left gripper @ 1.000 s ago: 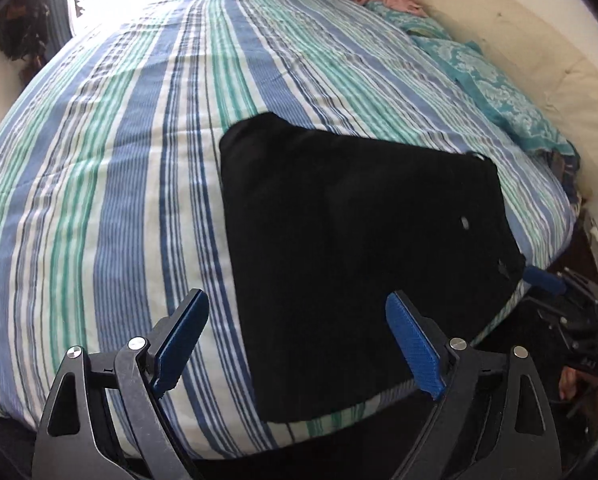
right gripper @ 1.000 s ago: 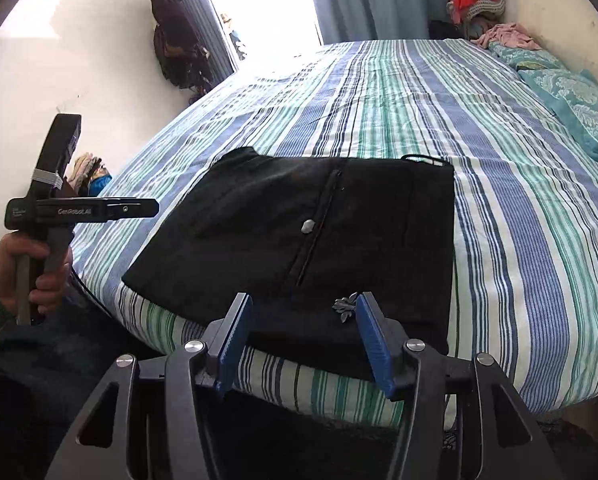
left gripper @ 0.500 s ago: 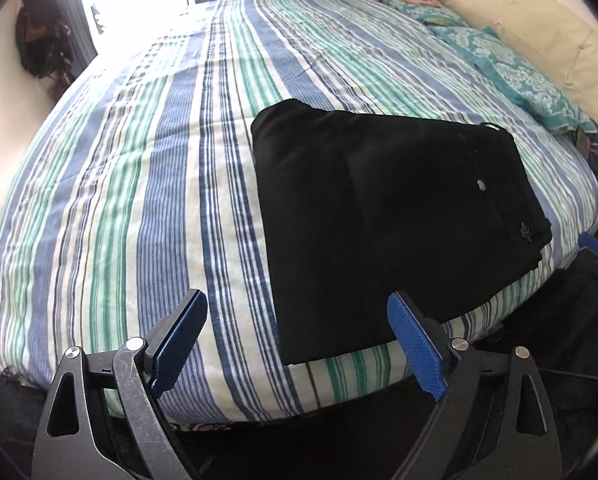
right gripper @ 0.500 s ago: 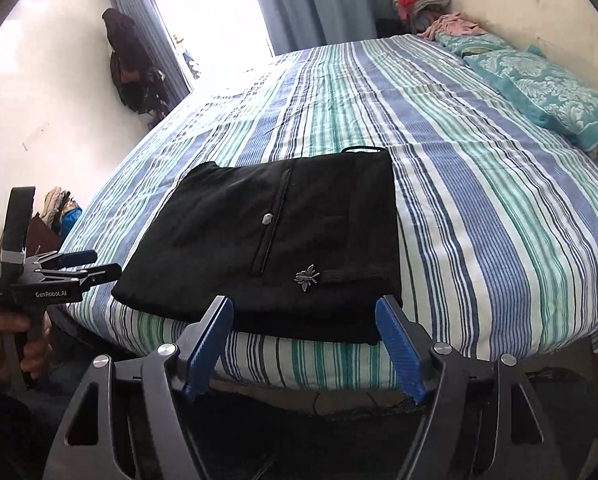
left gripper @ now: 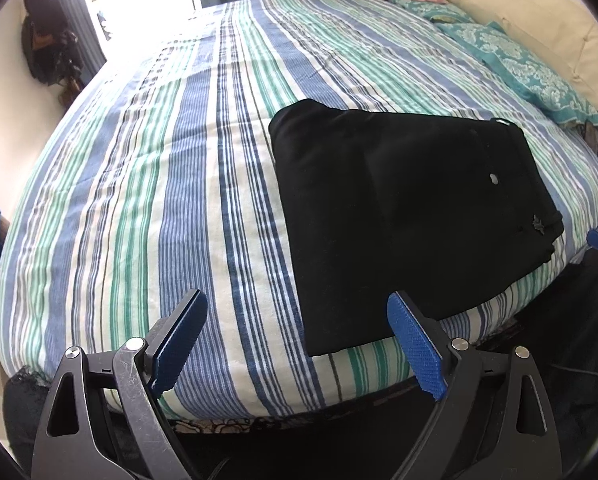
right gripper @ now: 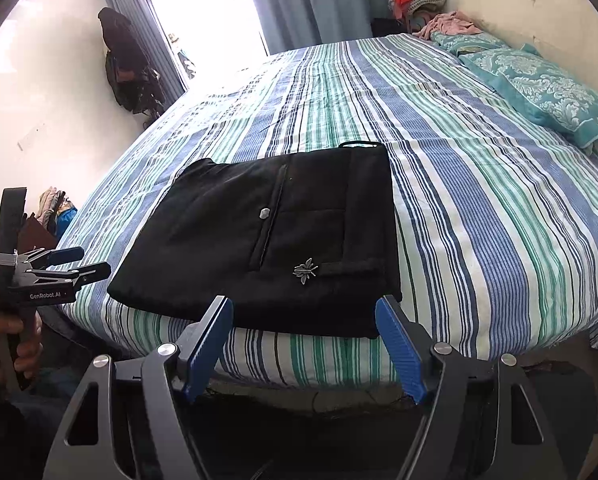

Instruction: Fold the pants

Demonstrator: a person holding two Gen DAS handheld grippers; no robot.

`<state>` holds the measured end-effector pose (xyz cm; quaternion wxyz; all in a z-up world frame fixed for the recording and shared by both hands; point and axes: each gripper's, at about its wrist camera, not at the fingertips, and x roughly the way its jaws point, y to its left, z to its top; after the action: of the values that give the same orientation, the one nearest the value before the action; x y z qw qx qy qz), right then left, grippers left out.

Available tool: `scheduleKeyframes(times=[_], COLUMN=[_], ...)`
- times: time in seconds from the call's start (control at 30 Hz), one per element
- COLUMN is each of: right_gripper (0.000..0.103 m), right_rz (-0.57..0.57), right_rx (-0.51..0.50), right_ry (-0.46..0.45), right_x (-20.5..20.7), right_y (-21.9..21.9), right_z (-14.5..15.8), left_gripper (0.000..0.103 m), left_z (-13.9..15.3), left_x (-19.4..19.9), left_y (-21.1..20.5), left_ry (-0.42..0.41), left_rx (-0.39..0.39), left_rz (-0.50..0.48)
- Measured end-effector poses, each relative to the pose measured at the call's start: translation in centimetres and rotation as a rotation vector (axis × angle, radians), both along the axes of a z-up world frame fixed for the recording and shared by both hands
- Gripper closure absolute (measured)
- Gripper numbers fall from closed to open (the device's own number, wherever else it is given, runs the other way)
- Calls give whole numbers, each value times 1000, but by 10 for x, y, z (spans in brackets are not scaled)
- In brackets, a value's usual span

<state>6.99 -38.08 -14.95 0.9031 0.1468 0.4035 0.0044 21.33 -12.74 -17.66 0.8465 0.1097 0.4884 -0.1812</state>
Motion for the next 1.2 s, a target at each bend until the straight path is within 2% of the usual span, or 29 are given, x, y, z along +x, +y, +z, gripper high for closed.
scheduleKeyframes(times=[0.1, 0.23, 0.37, 0.43, 0.57, 0.7, 0.87, 0.93, 1.0, 1.03, 1.07, 1.1, 1.13, 1.17, 1.2], right_gripper=[29, 27, 26, 26, 26, 26, 25, 24, 24, 24, 24, 28, 32, 44, 50], right_rz=[22, -42, -56, -41, -20, 11, 84, 95, 132, 155, 170, 189, 205, 210, 217], right_rx=[97, 190, 394, 488, 597, 616, 597, 639, 735, 769, 753, 719, 674, 628, 614], right_ry=[-20, -46, 34, 70, 126, 155, 221, 205, 196, 199, 204, 212, 225, 241, 243], right_x=[2, 12, 43, 58, 79, 88, 101, 105, 110, 113, 116, 119, 121, 123, 124], right_y=[-11, -55, -105, -121, -132, -127, -113, -113, -113, -110, -109, -104, -98, -93, -90], right_z=[1, 2, -22, -37, -62, -76, -96, -98, -103, -105, -106, -105, -104, -103, -101], left_gripper=[10, 10, 11, 11, 10, 11, 11, 10, 11, 23, 34, 43, 57, 64, 75], left_z=[-8, -19, -24, -26, -36, -45, -62, -67, -68, -68, -69, -69, -68, -65, -62], left_x=[18, 45, 62, 68, 79, 86, 95, 97, 99, 99, 99, 99, 98, 97, 96], left_y=[24, 59, 60, 53, 42, 28, 4, -1, -6, -10, -13, -16, -17, -16, -13], left_ry=[80, 188, 268, 285, 325, 360, 382, 386, 383, 392, 407, 393, 380, 370, 364], left_rx=[-109, -260, -386, -410, -435, -440, -410, -416, -439, -463, -474, -440, -425, -429, -443], left_rz=[50, 130, 88, 59, 50, 27, -8, -7, -16, -26, -30, -15, -17, -16, -12])
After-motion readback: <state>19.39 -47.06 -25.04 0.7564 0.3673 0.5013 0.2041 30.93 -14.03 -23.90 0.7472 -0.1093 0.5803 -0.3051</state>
